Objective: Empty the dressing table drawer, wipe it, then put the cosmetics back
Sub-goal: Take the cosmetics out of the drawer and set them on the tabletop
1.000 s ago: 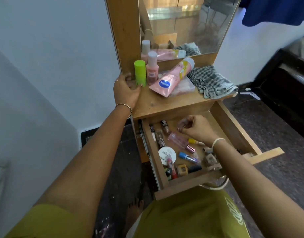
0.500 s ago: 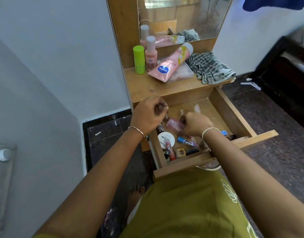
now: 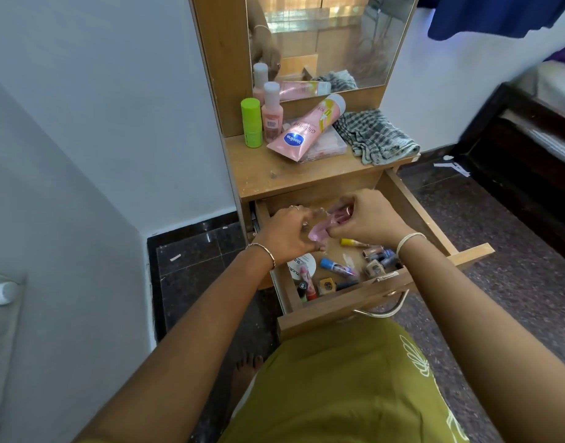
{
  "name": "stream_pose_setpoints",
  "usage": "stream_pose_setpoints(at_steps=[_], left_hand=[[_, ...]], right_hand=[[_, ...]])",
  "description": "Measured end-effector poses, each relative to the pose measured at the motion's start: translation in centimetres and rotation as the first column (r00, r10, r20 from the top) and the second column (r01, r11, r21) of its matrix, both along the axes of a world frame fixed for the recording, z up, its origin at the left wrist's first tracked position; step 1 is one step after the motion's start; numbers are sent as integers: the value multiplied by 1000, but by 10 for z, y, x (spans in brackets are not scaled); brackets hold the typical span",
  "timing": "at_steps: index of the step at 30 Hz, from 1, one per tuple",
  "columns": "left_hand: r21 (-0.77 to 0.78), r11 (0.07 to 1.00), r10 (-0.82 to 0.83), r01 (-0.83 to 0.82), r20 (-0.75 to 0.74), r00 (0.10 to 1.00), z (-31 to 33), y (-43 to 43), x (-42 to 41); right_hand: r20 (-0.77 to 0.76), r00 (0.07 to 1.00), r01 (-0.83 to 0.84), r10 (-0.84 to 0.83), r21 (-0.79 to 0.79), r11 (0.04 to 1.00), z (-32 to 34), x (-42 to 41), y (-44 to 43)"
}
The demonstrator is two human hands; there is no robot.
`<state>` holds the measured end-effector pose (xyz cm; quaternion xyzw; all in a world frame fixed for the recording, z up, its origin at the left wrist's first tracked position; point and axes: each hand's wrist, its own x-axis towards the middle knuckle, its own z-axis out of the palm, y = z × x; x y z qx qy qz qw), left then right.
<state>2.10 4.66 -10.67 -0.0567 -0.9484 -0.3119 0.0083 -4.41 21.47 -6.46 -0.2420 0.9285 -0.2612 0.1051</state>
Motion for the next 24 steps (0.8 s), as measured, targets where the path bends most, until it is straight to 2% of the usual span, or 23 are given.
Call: stream_pose_setpoints(at_steps=[6,11,17,24], left_hand=[[277,949,202,-150,-171,964,14,1,2],[431,875,312,-222,-150,938,38,-25,2],[407,851,419,-331,-148,896,51,-70,-11],[492,687,650,-535,-87,755,53,-111,-46]], right_hand=[[-82,997,-2,-15,-200,980,27,2,-24],[-75,997,-32,8,-331,943,42,-4,-57],[-23,997,-80,78,-468,880,47,-20,-101],[55,996,89,-70,-491,867,21,-19,-118]])
